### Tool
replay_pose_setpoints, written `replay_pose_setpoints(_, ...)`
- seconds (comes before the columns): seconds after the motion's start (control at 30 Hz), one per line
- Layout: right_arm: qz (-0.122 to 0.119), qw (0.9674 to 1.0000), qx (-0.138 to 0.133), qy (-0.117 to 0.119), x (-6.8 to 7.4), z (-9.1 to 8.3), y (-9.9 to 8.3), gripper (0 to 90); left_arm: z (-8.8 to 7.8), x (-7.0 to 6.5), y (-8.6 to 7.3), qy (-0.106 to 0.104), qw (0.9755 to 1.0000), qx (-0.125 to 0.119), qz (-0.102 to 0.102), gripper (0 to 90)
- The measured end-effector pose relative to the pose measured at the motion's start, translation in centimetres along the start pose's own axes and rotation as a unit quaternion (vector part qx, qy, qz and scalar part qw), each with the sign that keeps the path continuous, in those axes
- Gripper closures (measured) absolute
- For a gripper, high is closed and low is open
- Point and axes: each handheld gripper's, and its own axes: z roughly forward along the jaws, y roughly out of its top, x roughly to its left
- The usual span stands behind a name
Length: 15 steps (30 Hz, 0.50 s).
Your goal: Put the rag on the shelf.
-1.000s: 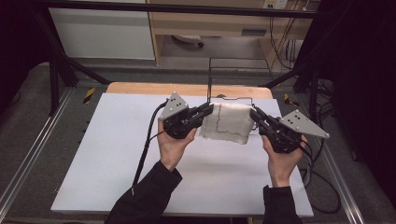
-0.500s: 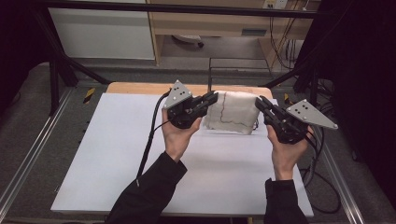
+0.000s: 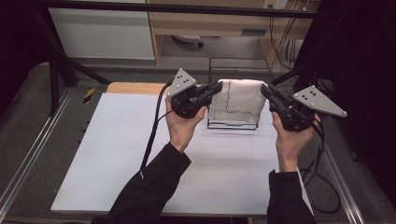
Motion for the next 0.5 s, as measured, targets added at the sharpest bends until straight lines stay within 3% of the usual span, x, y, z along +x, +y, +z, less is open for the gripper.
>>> replay_pose_setpoints(0.5,-0.010,0.9998,-0.010,-0.013,-1.0,1.5,2.8,83.5,1.4,0.7,2.4,0.009,0.9998,-0.016,0.000,83.7)
